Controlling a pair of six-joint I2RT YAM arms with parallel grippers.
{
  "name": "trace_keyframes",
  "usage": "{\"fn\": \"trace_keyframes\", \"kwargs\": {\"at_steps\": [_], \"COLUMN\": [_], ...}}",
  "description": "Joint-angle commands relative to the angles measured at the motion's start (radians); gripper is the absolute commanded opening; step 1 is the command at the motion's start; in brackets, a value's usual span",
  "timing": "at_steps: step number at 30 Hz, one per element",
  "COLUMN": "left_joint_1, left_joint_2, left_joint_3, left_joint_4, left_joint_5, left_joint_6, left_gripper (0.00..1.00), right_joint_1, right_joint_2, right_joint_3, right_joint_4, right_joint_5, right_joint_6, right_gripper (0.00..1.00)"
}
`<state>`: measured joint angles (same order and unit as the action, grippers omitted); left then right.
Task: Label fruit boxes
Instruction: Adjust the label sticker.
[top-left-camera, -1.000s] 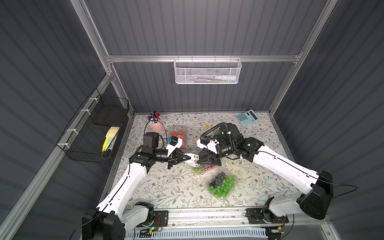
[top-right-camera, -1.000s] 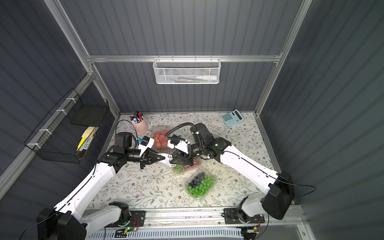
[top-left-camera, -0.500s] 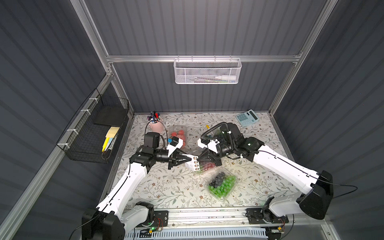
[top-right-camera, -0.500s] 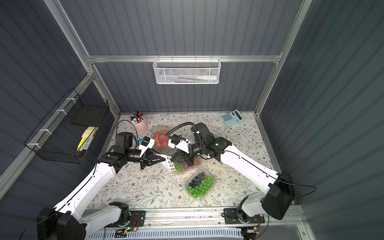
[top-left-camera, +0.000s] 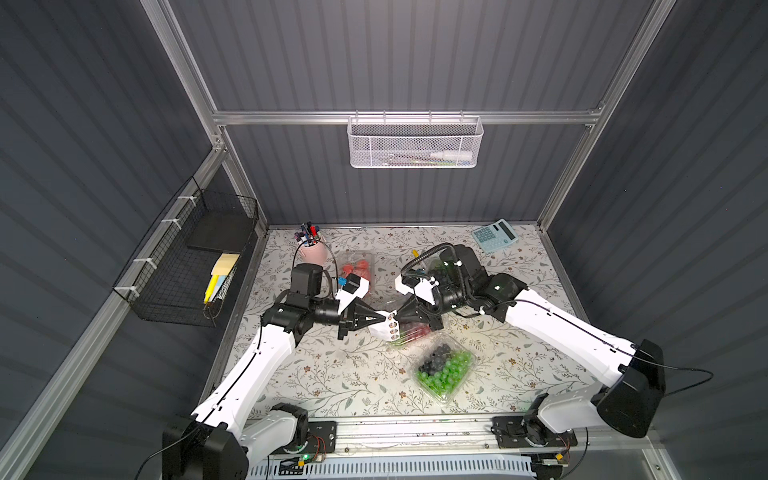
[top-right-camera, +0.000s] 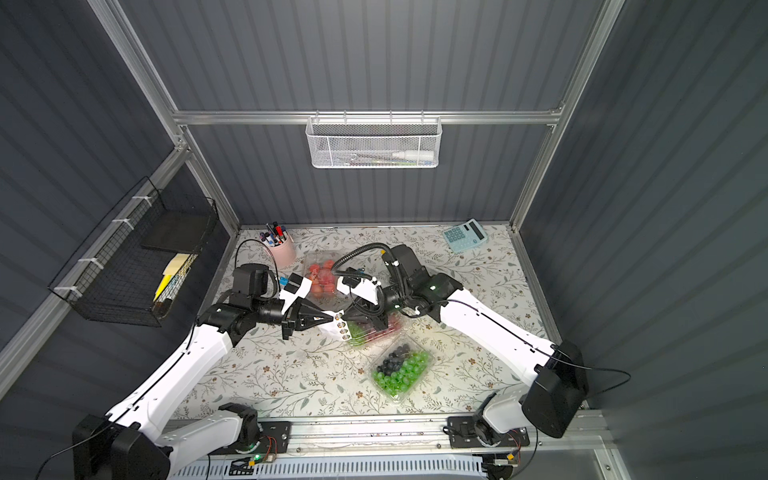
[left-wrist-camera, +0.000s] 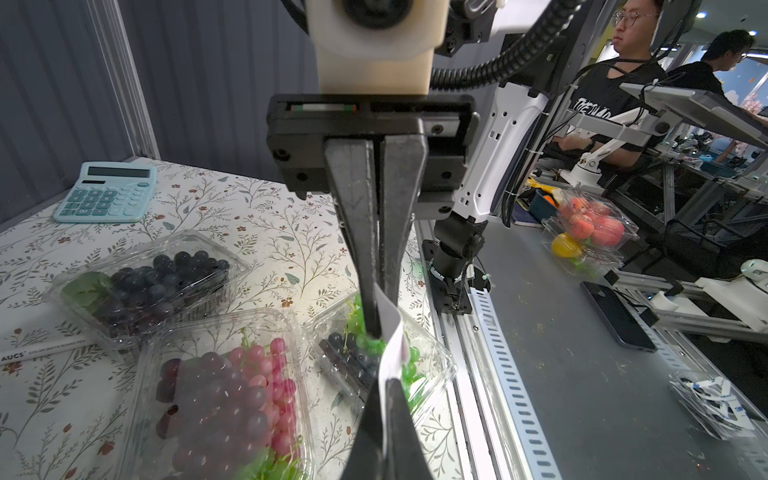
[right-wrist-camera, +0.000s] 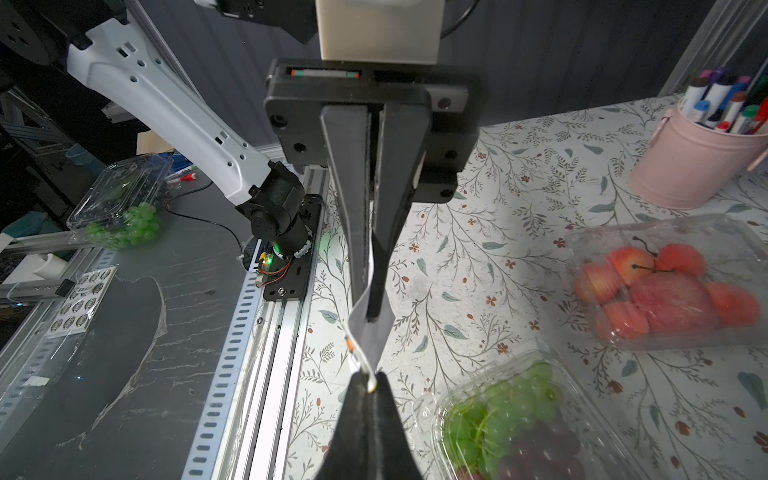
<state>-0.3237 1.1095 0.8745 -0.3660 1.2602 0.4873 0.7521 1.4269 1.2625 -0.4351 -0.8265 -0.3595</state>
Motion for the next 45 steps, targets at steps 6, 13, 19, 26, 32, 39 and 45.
{"fn": "trace_keyframes", "kwargs": {"at_steps": [6, 13, 19, 26, 32, 39, 45], "left_joint_1": [-0.043, -0.044, -0.044, -0.047, -0.055, -0.058, -0.060], "left_joint_2": [0.015, -0.021, -0.019, -0.003, 0.009, -0.008, -0.024], "left_joint_3": [0.036, 0.003, -0.024, -0.008, -0.002, -0.007, -0.031], "left_joint_4": [-0.005, 0.048, 0.127, 0.107, 0.104, 0.116, 0.201], "left_joint_5": [-0.007, -0.118, -0.122, -0.120, -0.091, -0.141, -0.293], "left_joint_6": [0.007, -0.032, -0.095, -0.081, -0.078, -0.101, -0.264], "left_gripper": [0.00, 0.00, 0.00, 0.00, 0.00, 0.00, 0.00], "right_joint_1": [-0.003, -0.014, -0.020, -0.020, -0.020, -0.022, -0.023], "right_joint_2": [0.031, -0.018, -0.055, -0.043, -0.025, -0.042, -0.114], "right_joint_3": [0.007, -0.034, -0.075, -0.066, -0.053, -0.060, -0.108], "right_joint_4": [0.018, 0.024, 0.061, 0.056, 0.059, 0.056, 0.095], "right_joint_5": [-0.026, -0.030, -0.032, -0.031, -0.015, 0.050, 0.274], "right_joint_6": [-0.003, -0.016, -0.006, -0.009, 0.005, 0.021, 0.084], "right_gripper": [0.00, 0.00, 0.00, 0.00, 0.00, 0.13, 0.45]}}
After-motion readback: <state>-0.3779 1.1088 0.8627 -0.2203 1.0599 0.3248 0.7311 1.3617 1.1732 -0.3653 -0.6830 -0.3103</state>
